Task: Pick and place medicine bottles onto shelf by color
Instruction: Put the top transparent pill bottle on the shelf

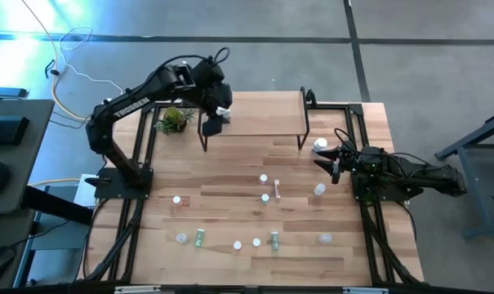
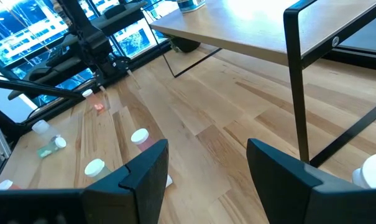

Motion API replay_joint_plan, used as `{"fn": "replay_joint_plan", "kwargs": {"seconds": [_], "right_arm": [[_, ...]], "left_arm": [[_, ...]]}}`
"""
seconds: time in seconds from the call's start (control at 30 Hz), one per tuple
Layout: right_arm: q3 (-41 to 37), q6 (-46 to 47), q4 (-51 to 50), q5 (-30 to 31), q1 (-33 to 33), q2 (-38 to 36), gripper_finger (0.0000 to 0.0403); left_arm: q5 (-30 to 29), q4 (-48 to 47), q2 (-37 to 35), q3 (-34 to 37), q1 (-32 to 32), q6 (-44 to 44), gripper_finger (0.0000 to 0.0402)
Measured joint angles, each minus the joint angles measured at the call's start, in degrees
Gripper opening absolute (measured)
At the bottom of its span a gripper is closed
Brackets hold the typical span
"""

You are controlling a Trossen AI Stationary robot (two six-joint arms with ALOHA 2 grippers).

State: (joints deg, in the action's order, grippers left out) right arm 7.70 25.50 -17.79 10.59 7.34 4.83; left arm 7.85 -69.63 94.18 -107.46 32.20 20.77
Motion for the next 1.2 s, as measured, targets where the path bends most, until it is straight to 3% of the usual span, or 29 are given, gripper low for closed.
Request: {"fn": "replay_joint_plan", "kwargs": {"seconds": [0.5, 1.0, 1.2], "right_arm": [[0.01, 0.02, 0.01, 0.00, 0.00, -0.01, 0.0209], [0.01, 7.65, 0.18, 0.24, -0.01, 0.05, 0.0209], [0.01, 7.56, 2.70, 1.05, 0.01, 0.03, 0.0209]], "left_arm": [[0.27, -5.46, -1.61, 0.13, -14.11, -14.43, 0.0238], [-0.11, 13.19, -6.24, 18.10, -28.49, -31.71, 0.0216], [-4.60, 17.58, -8.12, 23.01, -32.85, -36.80, 0.0216]]}}
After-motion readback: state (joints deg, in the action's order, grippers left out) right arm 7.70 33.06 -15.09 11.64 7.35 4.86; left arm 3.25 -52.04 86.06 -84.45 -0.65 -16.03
